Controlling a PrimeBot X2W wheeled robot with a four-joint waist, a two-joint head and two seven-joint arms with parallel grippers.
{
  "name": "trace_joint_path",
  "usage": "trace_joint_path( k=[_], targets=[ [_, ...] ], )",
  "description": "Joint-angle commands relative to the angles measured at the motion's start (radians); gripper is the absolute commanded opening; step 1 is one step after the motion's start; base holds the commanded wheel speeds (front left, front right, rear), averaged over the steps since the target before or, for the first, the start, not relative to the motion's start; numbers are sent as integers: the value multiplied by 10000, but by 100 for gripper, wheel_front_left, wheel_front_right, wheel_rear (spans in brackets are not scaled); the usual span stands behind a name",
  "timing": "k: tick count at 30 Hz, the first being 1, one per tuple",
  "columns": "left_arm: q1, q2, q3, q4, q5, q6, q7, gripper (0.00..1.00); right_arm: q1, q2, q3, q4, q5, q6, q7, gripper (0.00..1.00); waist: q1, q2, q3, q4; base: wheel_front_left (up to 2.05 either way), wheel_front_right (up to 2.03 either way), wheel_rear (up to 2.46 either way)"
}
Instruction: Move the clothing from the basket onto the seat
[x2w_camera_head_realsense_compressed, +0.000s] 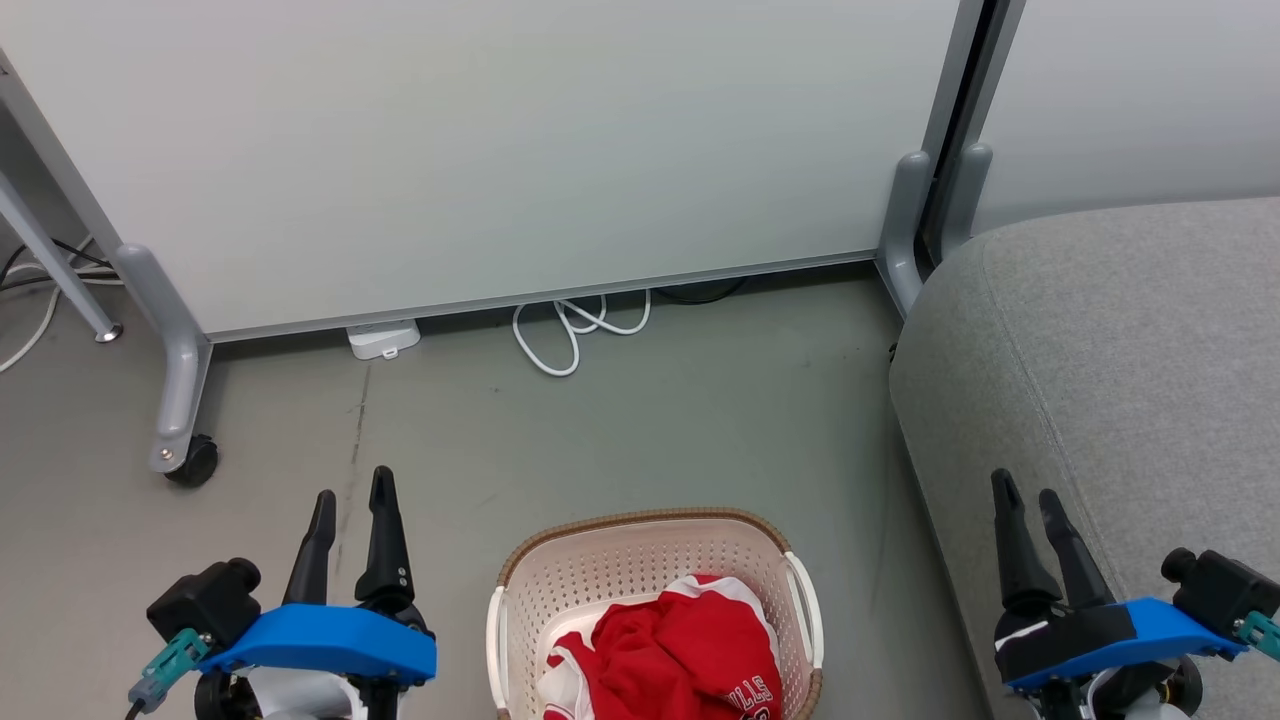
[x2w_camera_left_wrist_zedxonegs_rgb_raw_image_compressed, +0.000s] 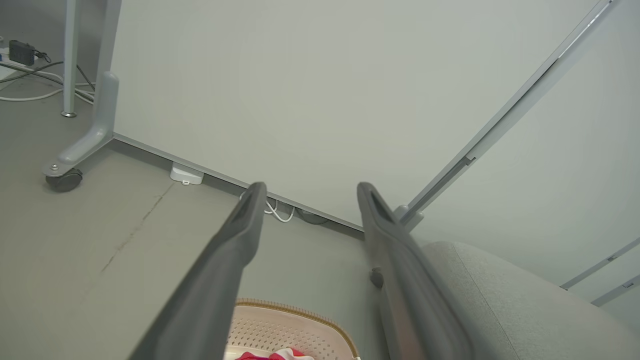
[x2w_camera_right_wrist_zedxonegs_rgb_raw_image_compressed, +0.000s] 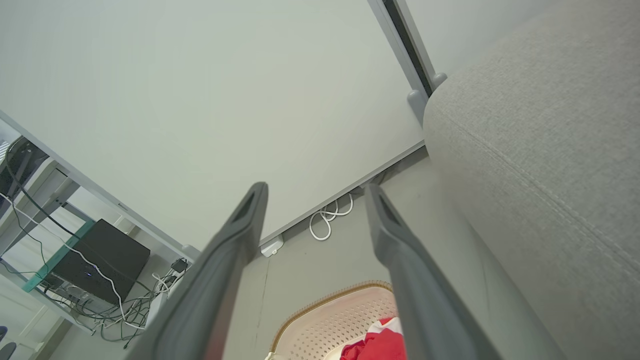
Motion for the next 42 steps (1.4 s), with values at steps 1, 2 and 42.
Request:
trace_joint_path(
  k=[1,2,42],
  targets=[
    [-244,72,-16,-46,236,28,-76,100,-223,-87,23,-62,-237,17,-83,100,0,0,-1,1,0,0,0],
    [-247,72,-30,-36,343,34,-105,100,-225,-87,26,-51,-347,17,-108,100,0,0,-3,2,0,0,0],
    [-284,79,-676,449,3428,34,-986,100,-95,-117,116,-6,-4004,25,-828,100,-1,0,-49,80,0,0,0]
  ],
)
